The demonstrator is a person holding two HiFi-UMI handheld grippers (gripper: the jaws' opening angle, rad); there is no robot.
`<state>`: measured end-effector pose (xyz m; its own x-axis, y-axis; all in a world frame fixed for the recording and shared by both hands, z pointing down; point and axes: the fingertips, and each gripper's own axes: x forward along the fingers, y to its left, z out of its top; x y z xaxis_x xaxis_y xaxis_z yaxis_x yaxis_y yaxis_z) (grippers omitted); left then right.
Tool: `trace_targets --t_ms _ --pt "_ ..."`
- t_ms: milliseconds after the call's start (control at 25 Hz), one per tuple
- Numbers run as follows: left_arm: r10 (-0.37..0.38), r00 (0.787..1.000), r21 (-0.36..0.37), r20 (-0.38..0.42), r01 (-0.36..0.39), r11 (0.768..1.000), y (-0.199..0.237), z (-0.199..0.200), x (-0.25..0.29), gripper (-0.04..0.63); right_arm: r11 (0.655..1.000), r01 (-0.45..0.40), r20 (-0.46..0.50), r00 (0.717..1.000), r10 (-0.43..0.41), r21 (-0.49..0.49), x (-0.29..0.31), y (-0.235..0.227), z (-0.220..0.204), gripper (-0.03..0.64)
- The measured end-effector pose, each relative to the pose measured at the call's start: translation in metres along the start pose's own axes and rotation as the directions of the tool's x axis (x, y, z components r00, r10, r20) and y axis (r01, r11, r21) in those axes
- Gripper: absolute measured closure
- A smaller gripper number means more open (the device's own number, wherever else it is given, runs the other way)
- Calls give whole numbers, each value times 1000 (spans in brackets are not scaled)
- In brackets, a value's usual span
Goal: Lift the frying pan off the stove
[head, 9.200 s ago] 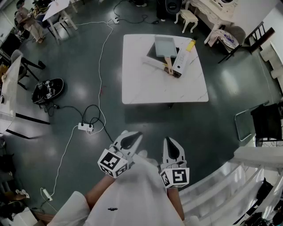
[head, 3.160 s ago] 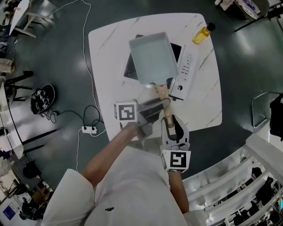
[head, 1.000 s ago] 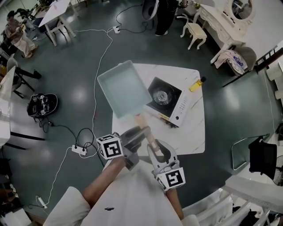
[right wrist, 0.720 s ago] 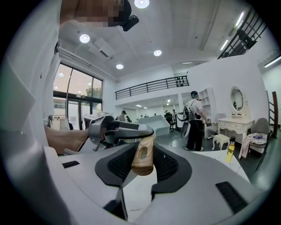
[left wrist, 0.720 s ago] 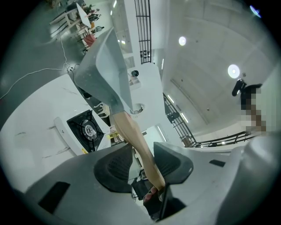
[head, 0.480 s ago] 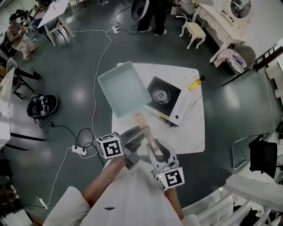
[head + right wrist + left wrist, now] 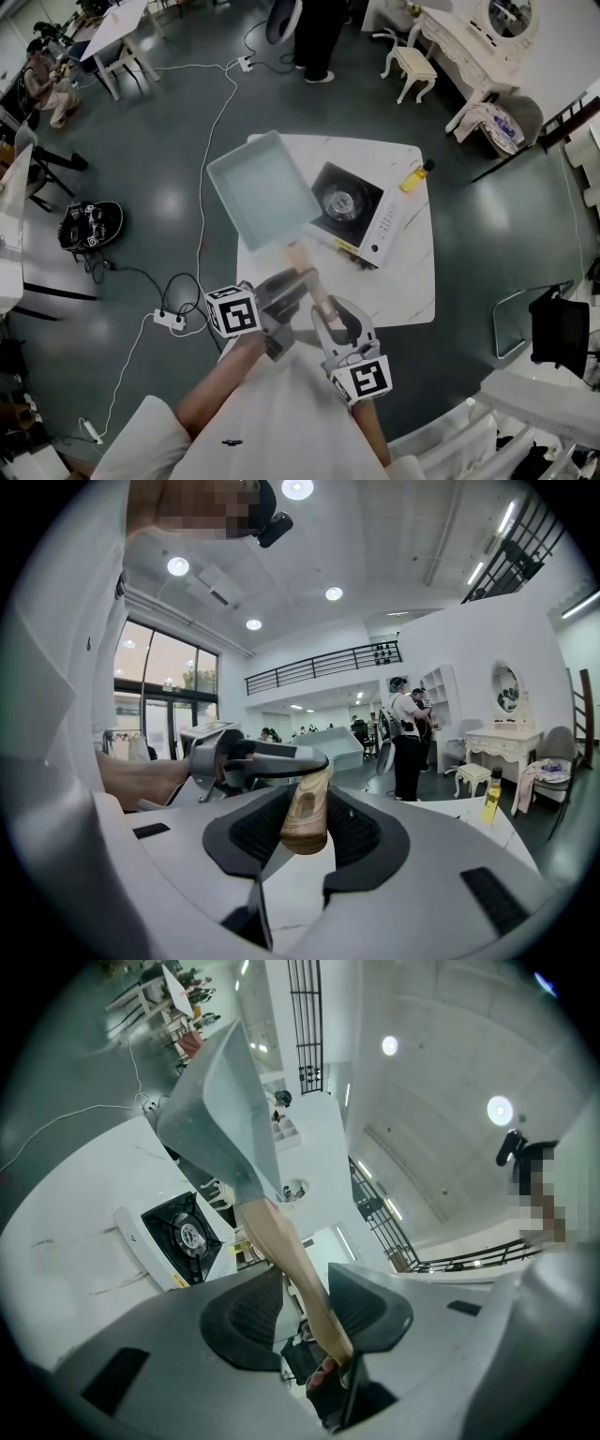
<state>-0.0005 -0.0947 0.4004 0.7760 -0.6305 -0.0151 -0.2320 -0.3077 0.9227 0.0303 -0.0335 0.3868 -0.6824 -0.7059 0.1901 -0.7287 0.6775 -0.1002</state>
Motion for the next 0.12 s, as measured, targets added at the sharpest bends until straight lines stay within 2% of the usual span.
trace_targets --t_ms 120 --pt "4 1000 0 -2 -4 1000 1 -1 2 451 1000 -2 1 1000 2 9 0 -2 -2 499"
